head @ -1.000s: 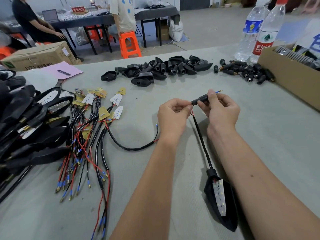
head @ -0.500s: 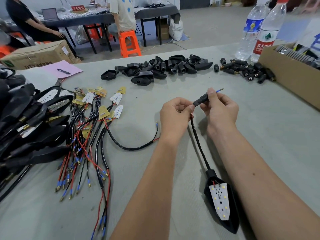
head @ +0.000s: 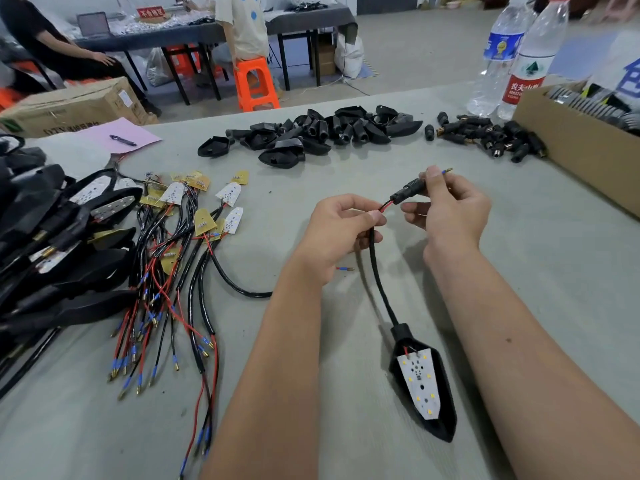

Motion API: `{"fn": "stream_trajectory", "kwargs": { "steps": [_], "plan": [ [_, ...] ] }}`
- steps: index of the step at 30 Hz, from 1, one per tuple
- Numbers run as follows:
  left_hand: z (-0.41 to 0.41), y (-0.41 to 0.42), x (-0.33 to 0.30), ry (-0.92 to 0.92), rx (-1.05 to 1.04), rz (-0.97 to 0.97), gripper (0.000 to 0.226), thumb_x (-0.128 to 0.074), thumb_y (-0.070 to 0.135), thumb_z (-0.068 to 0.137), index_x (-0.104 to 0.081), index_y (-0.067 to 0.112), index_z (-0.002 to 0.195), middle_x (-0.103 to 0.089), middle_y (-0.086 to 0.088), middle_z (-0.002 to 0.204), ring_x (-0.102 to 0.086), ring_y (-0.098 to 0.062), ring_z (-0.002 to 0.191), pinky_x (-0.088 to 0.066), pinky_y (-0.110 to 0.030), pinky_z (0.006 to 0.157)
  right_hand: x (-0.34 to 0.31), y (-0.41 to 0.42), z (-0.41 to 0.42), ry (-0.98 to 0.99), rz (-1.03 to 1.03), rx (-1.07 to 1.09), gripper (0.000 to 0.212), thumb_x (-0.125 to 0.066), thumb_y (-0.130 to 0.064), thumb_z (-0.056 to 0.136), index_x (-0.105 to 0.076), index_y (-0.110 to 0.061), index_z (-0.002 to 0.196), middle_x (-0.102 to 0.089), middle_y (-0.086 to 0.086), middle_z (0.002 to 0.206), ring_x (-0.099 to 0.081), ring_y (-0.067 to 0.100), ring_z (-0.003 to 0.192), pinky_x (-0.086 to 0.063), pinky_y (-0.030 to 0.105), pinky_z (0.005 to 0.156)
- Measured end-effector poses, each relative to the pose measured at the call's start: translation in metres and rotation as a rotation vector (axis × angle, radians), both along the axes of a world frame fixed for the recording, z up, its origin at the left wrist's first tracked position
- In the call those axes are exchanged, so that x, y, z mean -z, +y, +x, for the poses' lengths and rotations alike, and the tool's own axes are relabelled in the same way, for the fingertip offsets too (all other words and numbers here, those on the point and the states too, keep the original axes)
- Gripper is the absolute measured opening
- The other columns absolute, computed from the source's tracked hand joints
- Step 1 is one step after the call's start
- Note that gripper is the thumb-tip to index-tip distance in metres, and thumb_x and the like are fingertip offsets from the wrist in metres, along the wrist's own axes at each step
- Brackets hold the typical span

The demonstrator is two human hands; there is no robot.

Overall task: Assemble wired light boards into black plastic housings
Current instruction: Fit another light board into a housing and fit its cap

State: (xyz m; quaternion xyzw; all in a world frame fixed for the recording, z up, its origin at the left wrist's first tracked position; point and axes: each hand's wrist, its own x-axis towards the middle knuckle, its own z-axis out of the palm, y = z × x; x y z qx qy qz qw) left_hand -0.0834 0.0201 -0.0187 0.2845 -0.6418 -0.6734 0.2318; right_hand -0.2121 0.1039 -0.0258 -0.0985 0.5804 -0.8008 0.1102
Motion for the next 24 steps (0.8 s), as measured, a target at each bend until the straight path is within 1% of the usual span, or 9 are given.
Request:
{"fn": "stream_trajectory", "kwargs": {
  "steps": [4,7,10,13,15,16,19,22,24],
  "plan": [
    [0.001,-0.003,0.001,-0.025,0.062,0.014,0.015,-0.06,0.006,0.101,-0.074,0.011,0.098,-0.076,0.002,0.084,-0.06,-0.009,0.063,-0.046,-0.023,0.066,0.0,0.0,-0.002,0.0,0.018,0.055,0.018,-0.075,-0.023,0.093,-0.075,-0.015,0.076,-0.068,0.0,0.073,-0.059,0.011,0.061,-0.051,0.023,0.051],
    [0.002,-0.003,0.0,-0.016,0.124,0.063,0.017,-0.057,0.004,0.102,-0.073,0.008,0.1,-0.075,-0.001,0.085,-0.056,-0.009,0.06,-0.042,-0.018,0.054,-0.003,0.001,-0.002,-0.058,-0.018,0.018,0.016,-0.076,-0.024,0.092,-0.077,-0.014,0.079,-0.068,-0.001,0.07,-0.053,0.009,0.054,-0.046,0.022,0.048],
    [0.004,-0.004,-0.001,-0.018,0.134,0.064,0.016,-0.057,0.005,0.102,-0.073,0.009,0.1,-0.076,-0.003,0.088,-0.056,-0.008,0.061,-0.042,-0.017,0.053,-0.003,0.002,-0.002,-0.034,-0.01,0.002,0.019,-0.073,-0.023,0.095,-0.076,-0.014,0.078,-0.067,-0.002,0.063,-0.049,0.01,0.045,-0.044,0.022,0.045],
    [0.003,-0.003,0.0,-0.046,0.126,0.031,0.012,-0.061,0.009,0.101,-0.072,0.011,0.097,-0.079,-0.005,0.092,-0.06,-0.01,0.065,-0.047,-0.023,0.065,-0.001,0.003,-0.002,0.021,0.034,0.033,0.022,-0.067,-0.024,0.098,-0.072,-0.013,0.08,-0.066,-0.001,0.058,-0.052,0.014,0.042,-0.044,0.024,0.044],
    [0.004,-0.004,0.0,-0.074,0.137,0.025,0.004,-0.067,0.011,0.098,-0.07,0.012,0.099,-0.079,-0.006,0.094,-0.064,-0.011,0.068,-0.05,-0.031,0.078,0.001,0.002,-0.004,0.052,0.07,0.081,0.021,-0.062,-0.025,0.101,-0.065,-0.014,0.084,-0.067,0.0,0.057,-0.054,0.017,0.04,-0.043,0.025,0.042],
    [0.006,-0.005,-0.001,-0.088,0.156,0.022,0.007,-0.07,0.011,0.095,-0.07,0.012,0.102,-0.08,-0.006,0.095,-0.066,-0.011,0.069,-0.052,-0.03,0.08,0.001,0.002,-0.006,0.064,0.088,0.109,0.02,-0.058,-0.025,0.103,-0.061,-0.014,0.085,-0.067,0.0,0.056,-0.055,0.017,0.039,-0.042,0.025,0.041],
    [0.011,-0.007,-0.003,-0.125,0.224,-0.003,0.022,-0.079,0.009,0.088,-0.069,0.01,0.107,-0.08,-0.008,0.097,-0.068,-0.012,0.071,-0.052,-0.021,0.068,0.004,0.002,-0.009,0.128,0.153,0.184,0.021,-0.052,-0.025,0.105,-0.054,-0.017,0.086,-0.06,-0.004,0.051,-0.054,0.019,0.035,-0.038,0.024,0.037],
    [0.012,-0.006,-0.004,-0.13,0.224,-0.023,0.021,-0.077,0.005,0.087,-0.069,0.006,0.106,-0.08,-0.008,0.095,-0.068,-0.012,0.069,-0.052,-0.02,0.064,0.007,0.001,-0.01,0.208,0.254,0.243,0.019,-0.05,-0.024,0.105,-0.051,-0.016,0.087,-0.059,-0.001,0.054,-0.054,0.023,0.035,-0.038,0.025,0.036],
    [0.012,-0.005,-0.004,-0.118,0.234,-0.044,0.017,-0.073,0.003,0.09,-0.071,0.002,0.107,-0.08,-0.007,0.094,-0.066,-0.011,0.068,-0.052,-0.018,0.064,0.009,0.0,-0.012,0.213,0.293,0.266,0.019,-0.049,-0.023,0.105,-0.05,-0.015,0.088,-0.06,0.006,0.062,-0.054,0.026,0.044,-0.043,0.03,0.039]
  ]
}}
